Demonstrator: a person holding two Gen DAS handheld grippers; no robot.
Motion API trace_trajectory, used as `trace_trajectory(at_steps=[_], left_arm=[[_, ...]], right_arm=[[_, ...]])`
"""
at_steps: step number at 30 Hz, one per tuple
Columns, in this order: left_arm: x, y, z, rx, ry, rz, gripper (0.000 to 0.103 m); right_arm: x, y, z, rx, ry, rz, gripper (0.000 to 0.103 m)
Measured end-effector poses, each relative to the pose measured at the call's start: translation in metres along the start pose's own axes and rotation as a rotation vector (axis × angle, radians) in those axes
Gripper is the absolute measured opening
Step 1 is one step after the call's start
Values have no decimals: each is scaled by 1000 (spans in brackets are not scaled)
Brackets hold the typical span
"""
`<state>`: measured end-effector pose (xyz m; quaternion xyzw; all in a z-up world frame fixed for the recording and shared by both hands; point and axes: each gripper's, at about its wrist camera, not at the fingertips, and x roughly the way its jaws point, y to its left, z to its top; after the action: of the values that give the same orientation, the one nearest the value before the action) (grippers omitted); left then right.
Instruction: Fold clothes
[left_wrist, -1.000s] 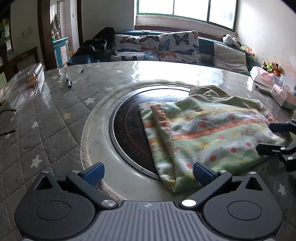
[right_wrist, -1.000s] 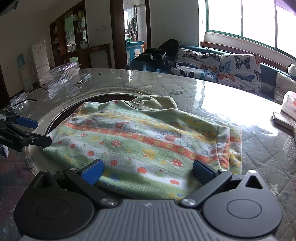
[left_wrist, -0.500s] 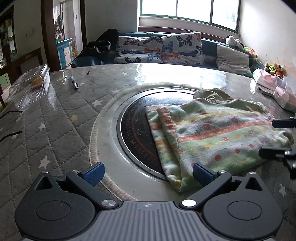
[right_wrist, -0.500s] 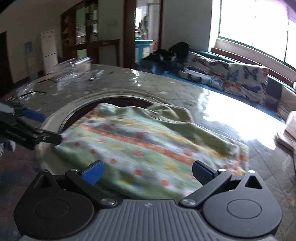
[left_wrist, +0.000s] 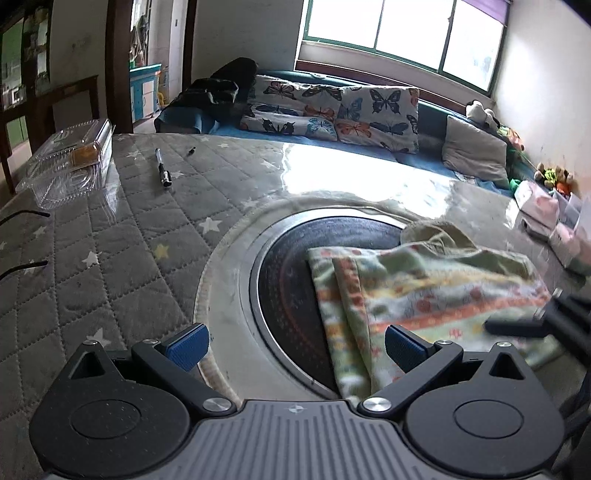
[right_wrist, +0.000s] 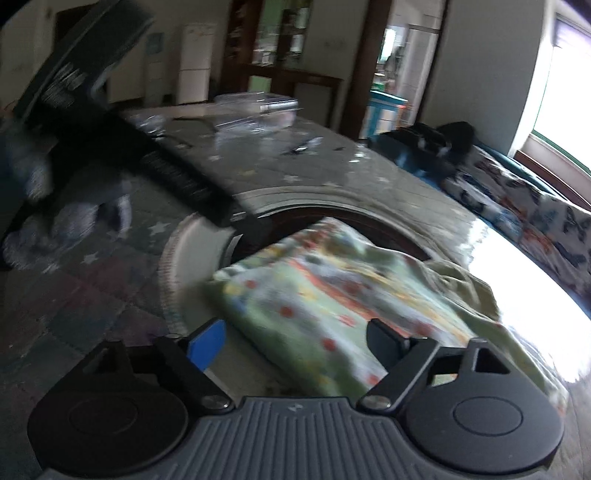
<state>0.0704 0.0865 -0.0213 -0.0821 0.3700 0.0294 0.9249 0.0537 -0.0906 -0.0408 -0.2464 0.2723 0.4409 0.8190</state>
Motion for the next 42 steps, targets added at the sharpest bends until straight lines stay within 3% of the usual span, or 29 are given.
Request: trace_trajectory(at_steps=[6, 14, 15, 20, 27, 33, 36, 39, 42], left_arm=[[5, 1, 10, -68, 30, -22, 103], [13, 1, 15, -176, 87, -84, 103], [13, 1, 16, -189, 94, -92, 103], [18, 2, 14, -254, 136, -124, 103], [22, 5, 15, -360, 172, -177, 103], [34, 6, 16, -480, 225, -257, 102], [41, 4, 17, -516, 238, -293, 94], [46, 0, 19, -514, 237, -301, 79], [52, -2, 19, -516, 251, -309, 47]], right_arm=[[8, 14, 7, -48, -3, 30, 52], [16, 29, 11, -119, 3, 53, 34], [17, 30, 11, -124, 2, 54, 27], [14, 23, 13, -69, -12, 79, 12], [-4, -1, 20, 86, -74, 103, 8], [-20, -14, 23, 145, -109, 99, 7], [-25, -17, 22, 157, -116, 100, 7], [-27, -17, 21, 162, -120, 104, 7], [-26, -18, 20, 168, -118, 110, 7]])
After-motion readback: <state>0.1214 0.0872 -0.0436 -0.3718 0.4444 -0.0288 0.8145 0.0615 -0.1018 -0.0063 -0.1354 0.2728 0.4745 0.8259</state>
